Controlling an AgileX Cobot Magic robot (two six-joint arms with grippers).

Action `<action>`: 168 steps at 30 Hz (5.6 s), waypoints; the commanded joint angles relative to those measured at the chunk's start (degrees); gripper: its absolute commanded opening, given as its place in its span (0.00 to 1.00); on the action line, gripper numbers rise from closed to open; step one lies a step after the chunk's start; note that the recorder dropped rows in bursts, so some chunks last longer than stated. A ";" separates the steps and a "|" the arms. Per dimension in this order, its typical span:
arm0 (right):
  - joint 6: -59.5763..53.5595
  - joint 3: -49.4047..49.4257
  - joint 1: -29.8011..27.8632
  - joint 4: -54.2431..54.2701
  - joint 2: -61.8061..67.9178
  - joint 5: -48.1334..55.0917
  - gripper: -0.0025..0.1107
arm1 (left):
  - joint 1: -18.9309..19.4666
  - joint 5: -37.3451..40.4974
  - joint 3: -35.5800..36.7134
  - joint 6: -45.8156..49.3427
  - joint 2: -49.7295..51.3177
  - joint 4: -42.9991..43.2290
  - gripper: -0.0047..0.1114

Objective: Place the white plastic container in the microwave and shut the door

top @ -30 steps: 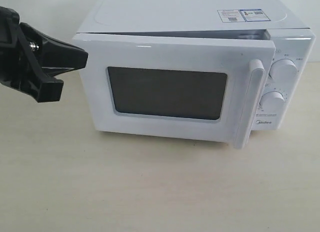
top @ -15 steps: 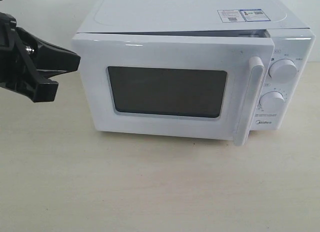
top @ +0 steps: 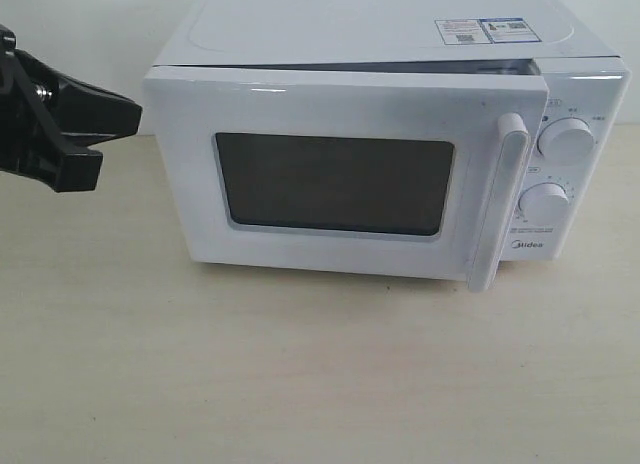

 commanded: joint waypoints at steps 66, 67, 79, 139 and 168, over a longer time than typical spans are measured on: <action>37.97 -46.40 21.51 -46.82 76.58 12.03 0.02 | 0.20 3.19 0.28 -0.58 0.05 -2.55 0.07; 37.50 -47.11 21.51 -47.14 76.58 12.03 0.02 | 0.20 3.19 0.28 -0.58 0.05 -2.55 0.07; 36.76 -50.48 21.51 -47.76 79.28 16.58 0.02 | 0.20 3.05 0.28 -0.58 0.05 -2.55 0.07; 38.41 -41.68 26.31 -46.13 64.30 20.40 0.02 | 0.20 -1.53 0.28 -0.58 0.05 -1.73 0.07; 34.73 -39.99 11.08 -45.35 26.87 37.08 0.02 | 0.20 -1.53 0.28 -0.58 0.05 -1.73 0.07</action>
